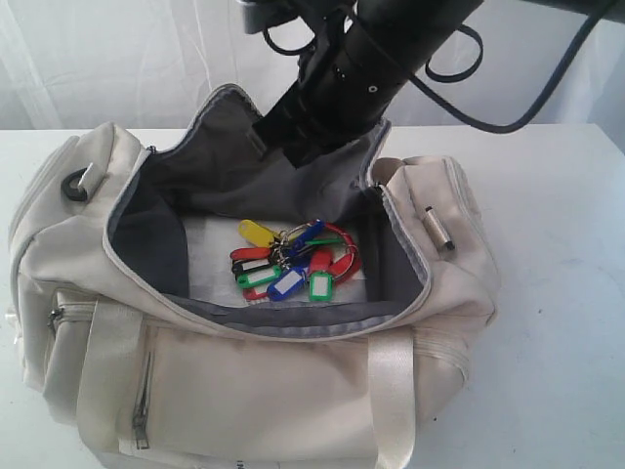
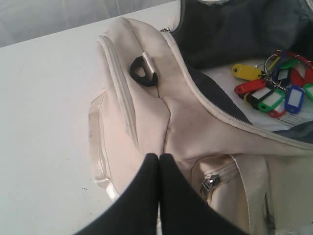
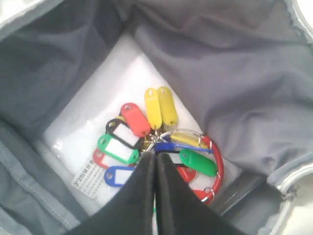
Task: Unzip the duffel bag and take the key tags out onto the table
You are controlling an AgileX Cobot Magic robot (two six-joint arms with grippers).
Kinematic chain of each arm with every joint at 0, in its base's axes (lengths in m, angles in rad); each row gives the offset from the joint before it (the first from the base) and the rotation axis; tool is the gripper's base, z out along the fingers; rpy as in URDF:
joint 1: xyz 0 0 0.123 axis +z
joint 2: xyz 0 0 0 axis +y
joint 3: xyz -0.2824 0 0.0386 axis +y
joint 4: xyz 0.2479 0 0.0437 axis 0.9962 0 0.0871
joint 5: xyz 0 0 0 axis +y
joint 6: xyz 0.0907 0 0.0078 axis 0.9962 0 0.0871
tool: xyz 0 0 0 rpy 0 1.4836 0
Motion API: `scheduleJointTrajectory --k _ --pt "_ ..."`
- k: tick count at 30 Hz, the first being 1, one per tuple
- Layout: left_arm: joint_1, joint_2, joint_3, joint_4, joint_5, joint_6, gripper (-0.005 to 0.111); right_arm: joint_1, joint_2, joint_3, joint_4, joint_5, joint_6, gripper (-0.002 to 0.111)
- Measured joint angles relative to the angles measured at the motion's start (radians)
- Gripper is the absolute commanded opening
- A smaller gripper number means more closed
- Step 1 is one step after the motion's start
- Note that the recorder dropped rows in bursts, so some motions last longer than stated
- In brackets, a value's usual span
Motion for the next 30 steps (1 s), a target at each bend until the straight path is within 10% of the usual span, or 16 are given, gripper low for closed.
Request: scheduleJointTrajectory --k 4,13,30 --pt "0.0 0.0 0.0 0.0 0.0 0.0 0.0 0.0 0.031 0.0 -0.007 0.048 -0.004 0.001" --pt "0.0 0.0 0.0 -0.015 0.0 0.0 0.0 0.0 0.181 0.0 -0.169 0.037 0.078 0.043" --pt "0.0 0.0 0.0 -0.015 0.0 0.0 0.0 0.0 0.344 0.0 -0.412 -0.051 0.275 0.045"
